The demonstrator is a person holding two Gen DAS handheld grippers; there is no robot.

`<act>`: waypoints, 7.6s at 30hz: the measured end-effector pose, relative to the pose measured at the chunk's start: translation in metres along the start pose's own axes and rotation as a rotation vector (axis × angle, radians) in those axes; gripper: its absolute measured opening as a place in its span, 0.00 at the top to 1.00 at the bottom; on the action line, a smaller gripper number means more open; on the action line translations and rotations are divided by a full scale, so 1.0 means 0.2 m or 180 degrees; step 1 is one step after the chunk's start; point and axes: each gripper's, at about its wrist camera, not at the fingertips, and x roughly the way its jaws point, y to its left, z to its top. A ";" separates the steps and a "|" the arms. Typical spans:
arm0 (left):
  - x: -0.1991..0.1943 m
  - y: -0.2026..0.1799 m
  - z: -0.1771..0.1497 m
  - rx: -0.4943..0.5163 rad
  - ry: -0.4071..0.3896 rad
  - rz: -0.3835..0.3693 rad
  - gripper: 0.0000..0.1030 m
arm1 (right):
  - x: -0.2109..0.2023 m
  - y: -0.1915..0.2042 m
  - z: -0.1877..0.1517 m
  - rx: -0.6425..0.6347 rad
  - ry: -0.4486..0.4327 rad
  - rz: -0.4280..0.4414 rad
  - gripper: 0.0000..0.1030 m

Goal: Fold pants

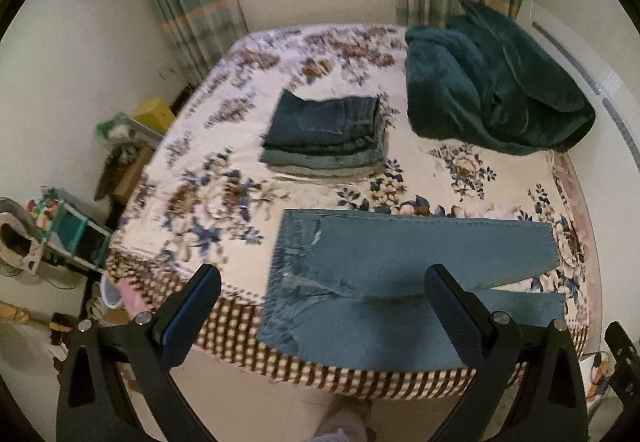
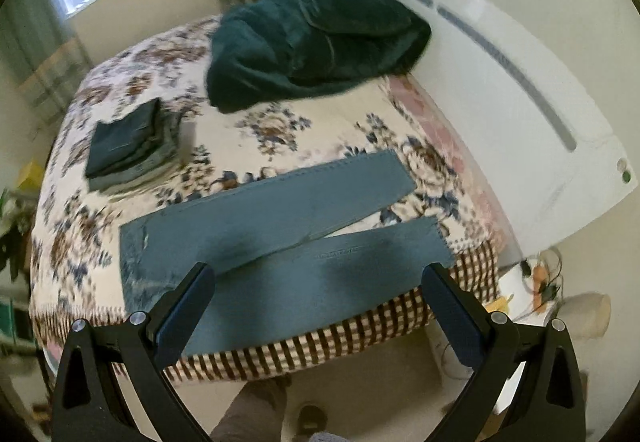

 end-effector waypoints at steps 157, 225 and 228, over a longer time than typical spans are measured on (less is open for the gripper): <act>1.86 -0.22 -0.63 -0.0560 0.1219 -0.0571 0.15 | 2.57 0.49 -0.16 -0.1107 0.2621 0.1672 0.98; 1.44 -1.57 -1.10 0.0239 0.0945 0.0004 0.00 | 2.38 -2.10 -0.52 0.2184 0.0132 0.1961 0.94; 1.31 -1.48 -1.06 0.0288 0.0744 0.0080 0.00 | 2.25 -1.95 -0.40 0.2047 0.0041 0.1980 0.94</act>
